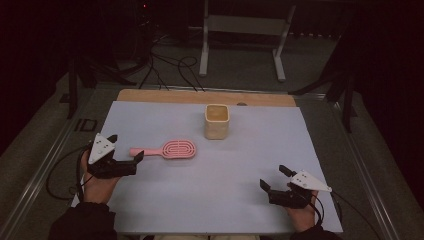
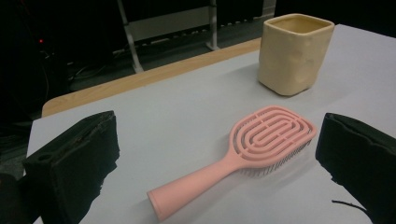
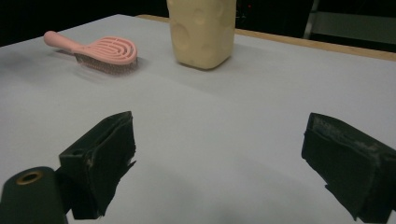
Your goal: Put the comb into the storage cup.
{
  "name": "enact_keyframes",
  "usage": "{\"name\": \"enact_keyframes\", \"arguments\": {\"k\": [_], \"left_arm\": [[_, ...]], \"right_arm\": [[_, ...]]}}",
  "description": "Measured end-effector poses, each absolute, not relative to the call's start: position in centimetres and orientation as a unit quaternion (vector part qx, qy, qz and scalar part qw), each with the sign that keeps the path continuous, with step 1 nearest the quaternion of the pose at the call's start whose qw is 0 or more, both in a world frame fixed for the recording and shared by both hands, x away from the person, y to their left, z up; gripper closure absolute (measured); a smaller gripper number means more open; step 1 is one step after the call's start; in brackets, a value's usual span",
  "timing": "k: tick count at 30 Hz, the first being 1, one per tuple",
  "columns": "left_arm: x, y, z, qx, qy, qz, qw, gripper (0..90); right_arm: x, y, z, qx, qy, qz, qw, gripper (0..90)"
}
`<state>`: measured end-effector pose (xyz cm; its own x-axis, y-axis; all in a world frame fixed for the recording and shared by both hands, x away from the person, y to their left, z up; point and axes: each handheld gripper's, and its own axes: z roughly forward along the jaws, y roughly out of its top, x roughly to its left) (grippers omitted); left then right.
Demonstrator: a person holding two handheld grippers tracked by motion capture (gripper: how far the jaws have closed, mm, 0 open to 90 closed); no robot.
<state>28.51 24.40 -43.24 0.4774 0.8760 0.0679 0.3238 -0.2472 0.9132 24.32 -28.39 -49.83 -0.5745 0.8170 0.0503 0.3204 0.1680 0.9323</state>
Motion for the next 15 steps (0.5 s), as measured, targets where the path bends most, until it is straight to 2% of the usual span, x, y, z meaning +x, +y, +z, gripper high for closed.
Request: {"name": "enact_keyframes", "arguments": {"k": [15], "left_arm": [[29.8,24.1,-43.5,0.731,0.415,0.298,0.453,0.1]], "right_arm": [[24.4,-28.3,-50.0,0.392,0.728,0.509,0.238,9.5]]}}
